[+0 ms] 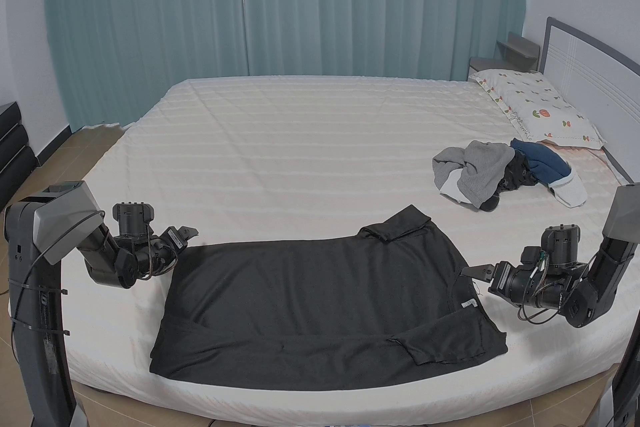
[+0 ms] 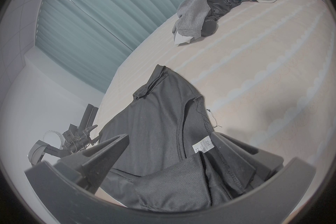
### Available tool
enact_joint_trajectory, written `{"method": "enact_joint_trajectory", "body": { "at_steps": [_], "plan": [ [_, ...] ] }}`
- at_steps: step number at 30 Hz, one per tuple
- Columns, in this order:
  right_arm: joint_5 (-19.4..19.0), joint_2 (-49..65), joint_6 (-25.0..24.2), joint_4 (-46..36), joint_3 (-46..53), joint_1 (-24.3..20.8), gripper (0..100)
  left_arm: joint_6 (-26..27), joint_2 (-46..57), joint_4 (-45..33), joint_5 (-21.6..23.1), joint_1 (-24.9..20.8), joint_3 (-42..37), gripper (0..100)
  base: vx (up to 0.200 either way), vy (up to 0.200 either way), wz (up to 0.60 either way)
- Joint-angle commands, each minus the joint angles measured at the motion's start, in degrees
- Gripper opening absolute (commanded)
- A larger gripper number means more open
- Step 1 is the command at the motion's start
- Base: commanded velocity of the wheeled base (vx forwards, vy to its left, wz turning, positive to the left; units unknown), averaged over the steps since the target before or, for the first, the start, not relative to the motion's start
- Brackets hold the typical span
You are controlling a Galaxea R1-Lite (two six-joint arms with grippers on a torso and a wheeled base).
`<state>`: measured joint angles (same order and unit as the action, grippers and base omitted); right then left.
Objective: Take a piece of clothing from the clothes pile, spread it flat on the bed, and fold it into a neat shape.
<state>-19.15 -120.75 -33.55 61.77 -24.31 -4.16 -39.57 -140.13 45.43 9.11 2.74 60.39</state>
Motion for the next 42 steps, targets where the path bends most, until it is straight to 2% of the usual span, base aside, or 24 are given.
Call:
{"method": "enact_joint_trajectory", "body": {
  "at_steps": [1,4,5,14,19,25,32,42],
  "plan": [
    [0.0,-0.3,0.0,0.0,-0.2,0.0,100,1.3,-0.1,-0.1,-0.1,-0.5,-0.5,100,0.0,0.0,0.0],
    [0.0,-0.4,0.0,0.0,-0.2,0.0,100,1.4,-0.1,-0.1,-0.1,-0.9,-0.6,100,0.0,0.0,0.0],
    [0.0,-0.4,0.0,0.0,-0.2,0.0,100,1.5,-0.1,-0.1,-0.1,-1.1,-0.7,0,0.0,0.0,0.0],
    [0.0,-0.5,0.0,-0.1,-0.8,-0.1,100,1.9,-0.3,-0.2,-1.3,-0.4,-0.5,0,0.0,0.0,0.0],
    [0.7,-0.6,0.0,-1.7,-5.7,-1.2,100,0.8,0.3,0.2,-5.8,0.1,-1.3,0,0.0,0.0,0.0],
    [2.0,-3.4,-0.5,-14.3,-19.2,-5.9,100,-2.0,1.9,3.6,-5.7,-0.5,-5.8,0,0.0,0.0,0.0],
    [2.4,-11.4,-0.8,-20.6,-32.0,-11.3,100,-2.2,1.2,5.5,-5.2,-0.9,-7.2,0,0.0,0.0,0.0],
    [5.2,-20.3,-1.0,-33.0,-50.0,-13.4,100,-2.2,1.3,5.8,-4.8,-0.9,-8.0,0,0.0,0.0,0.0]
  ]
}}
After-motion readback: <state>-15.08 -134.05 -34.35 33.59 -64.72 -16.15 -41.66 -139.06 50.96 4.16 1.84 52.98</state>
